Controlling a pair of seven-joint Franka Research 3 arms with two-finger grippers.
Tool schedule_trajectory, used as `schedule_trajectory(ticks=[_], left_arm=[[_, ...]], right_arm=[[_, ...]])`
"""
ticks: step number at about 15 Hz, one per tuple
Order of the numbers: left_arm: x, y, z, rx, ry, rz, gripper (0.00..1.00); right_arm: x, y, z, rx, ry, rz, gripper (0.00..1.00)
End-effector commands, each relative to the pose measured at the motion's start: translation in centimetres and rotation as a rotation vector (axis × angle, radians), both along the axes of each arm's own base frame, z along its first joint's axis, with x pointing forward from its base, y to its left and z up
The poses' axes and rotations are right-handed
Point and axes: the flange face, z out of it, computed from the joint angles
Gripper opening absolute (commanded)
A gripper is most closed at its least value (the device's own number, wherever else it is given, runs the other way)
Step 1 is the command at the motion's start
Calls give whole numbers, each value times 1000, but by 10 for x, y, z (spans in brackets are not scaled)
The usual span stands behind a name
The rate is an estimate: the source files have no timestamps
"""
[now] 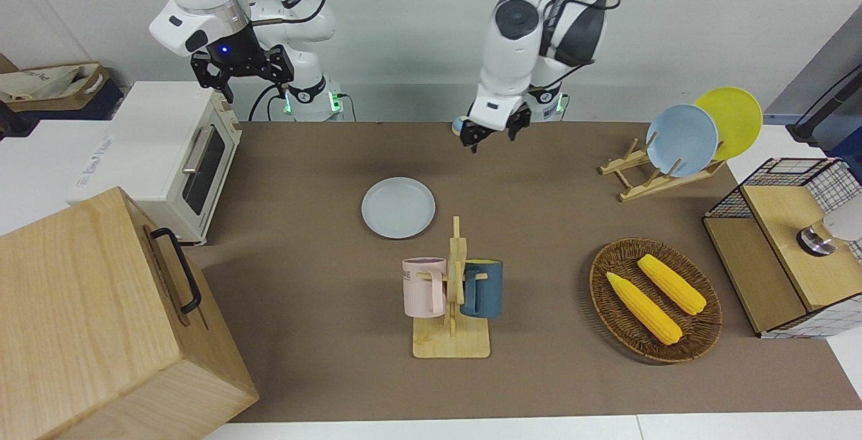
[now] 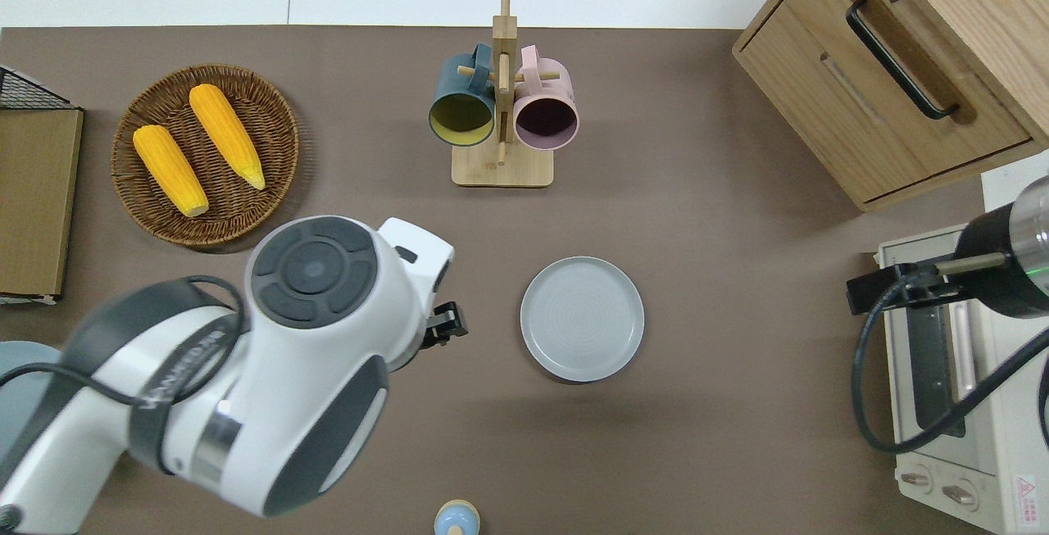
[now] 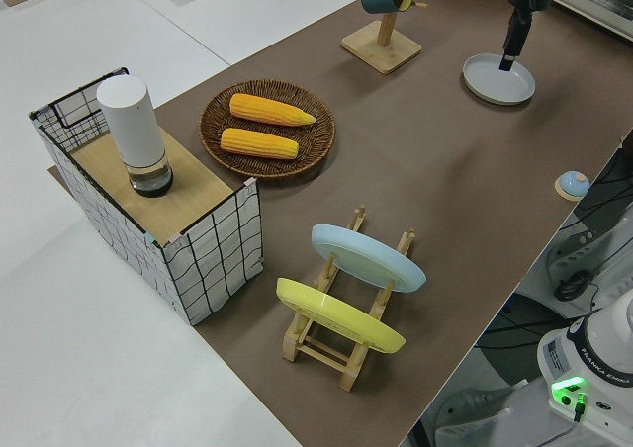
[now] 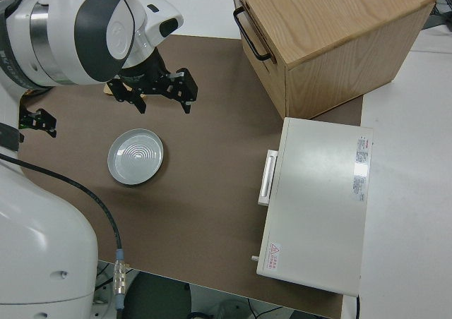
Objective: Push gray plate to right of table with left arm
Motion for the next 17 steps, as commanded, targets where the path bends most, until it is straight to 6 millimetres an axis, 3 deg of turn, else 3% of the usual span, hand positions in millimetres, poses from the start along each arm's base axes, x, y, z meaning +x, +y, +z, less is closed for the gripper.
schedule_trajectory(ticks=[1, 3, 6, 9, 13, 17], left_arm=[[10, 54, 36, -39, 40, -94, 998], [25, 96, 77, -71, 37, -173, 998], [39, 137, 116, -87, -32, -197, 998], [41, 144, 130, -93, -49, -270, 998], [48, 166, 144, -76, -83, -318, 998], [48, 165, 145, -75, -86, -321, 998]], right_arm=[[-3, -1, 4, 1, 4, -15, 983], [-3, -1, 4, 2, 4, -14, 983], [-3, -1, 4, 2, 4, -14, 983], [-3, -1, 4, 2, 4, -14, 983], [-3, -1, 4, 2, 4, -14, 983], [-3, -1, 4, 2, 4, -14, 983]])
